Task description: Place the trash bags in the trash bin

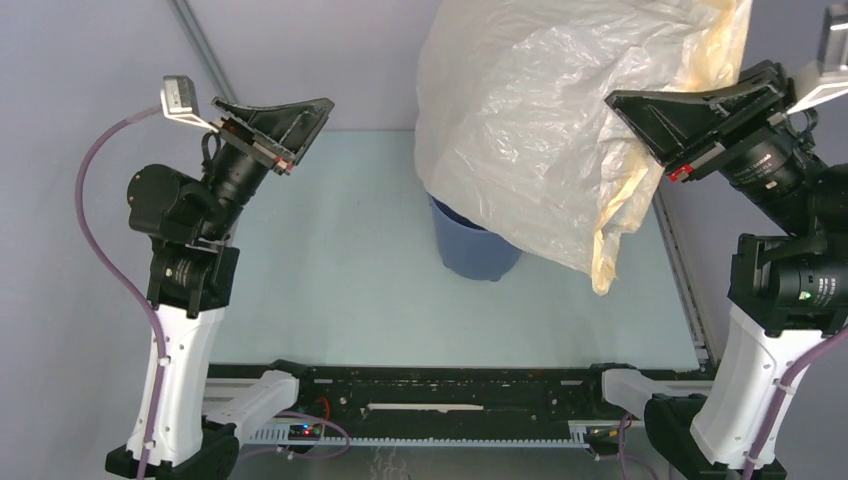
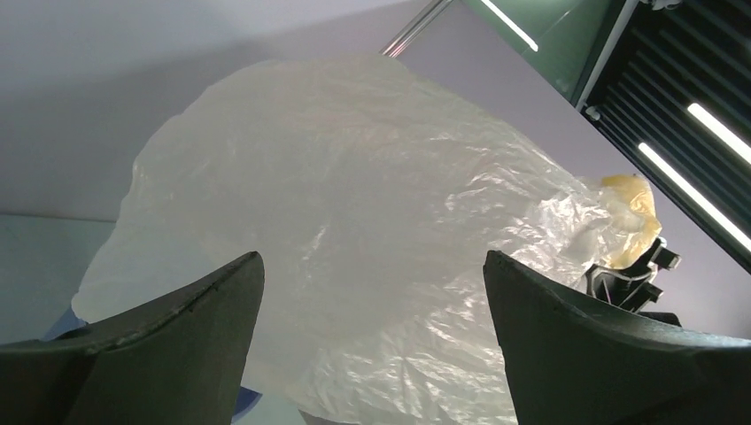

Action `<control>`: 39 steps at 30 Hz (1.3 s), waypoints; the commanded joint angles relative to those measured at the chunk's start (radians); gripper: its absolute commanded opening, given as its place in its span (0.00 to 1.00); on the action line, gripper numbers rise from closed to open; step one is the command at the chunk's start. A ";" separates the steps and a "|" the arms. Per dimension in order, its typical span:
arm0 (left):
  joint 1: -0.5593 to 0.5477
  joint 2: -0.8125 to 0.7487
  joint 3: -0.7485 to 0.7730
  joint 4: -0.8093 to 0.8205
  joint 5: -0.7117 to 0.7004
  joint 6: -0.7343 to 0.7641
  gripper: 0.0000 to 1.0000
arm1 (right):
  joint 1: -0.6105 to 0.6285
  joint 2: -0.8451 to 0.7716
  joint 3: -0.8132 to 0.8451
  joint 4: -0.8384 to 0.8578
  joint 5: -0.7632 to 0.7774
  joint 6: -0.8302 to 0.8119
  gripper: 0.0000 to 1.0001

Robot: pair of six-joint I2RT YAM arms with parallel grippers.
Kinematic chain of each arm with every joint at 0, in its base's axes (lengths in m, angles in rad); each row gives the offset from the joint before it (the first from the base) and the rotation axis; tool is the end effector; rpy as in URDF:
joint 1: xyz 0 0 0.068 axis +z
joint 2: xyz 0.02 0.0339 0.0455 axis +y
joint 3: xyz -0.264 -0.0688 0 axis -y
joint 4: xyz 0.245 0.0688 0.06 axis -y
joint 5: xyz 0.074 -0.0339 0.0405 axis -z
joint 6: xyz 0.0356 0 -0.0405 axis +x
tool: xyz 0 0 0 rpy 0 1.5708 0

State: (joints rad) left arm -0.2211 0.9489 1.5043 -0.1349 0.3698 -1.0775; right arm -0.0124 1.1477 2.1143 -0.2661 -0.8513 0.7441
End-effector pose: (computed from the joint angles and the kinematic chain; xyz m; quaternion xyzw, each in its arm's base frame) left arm 0.1343 -0.0434 0.5520 -0.0817 0.5505 -0.5784 0.5965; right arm 0.0762 0.0258 0.6528 -0.2062 0.4951 0.4580 0.7090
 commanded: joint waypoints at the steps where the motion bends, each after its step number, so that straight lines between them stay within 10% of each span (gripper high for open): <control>1: -0.028 -0.019 0.046 0.003 -0.050 0.067 0.98 | -0.026 -0.026 -0.033 -0.199 -0.097 -0.052 0.00; 14: -0.232 0.261 0.267 -0.044 -0.091 0.151 0.90 | -0.026 -0.088 0.065 -0.788 0.098 -0.408 0.00; 24: -0.410 0.577 0.607 -0.164 -0.065 0.223 0.86 | -0.027 -0.200 -0.020 -0.595 0.373 -0.324 0.00; 39: -0.404 0.416 0.487 -0.334 -0.191 0.365 0.88 | -0.026 0.037 0.253 -0.411 0.430 -0.094 0.00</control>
State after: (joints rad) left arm -0.6315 1.4281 2.0132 -0.4129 0.2176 -0.8013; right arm -0.0334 1.1915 2.3665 -0.7395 -0.4782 0.5419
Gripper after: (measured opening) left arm 0.866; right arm 0.007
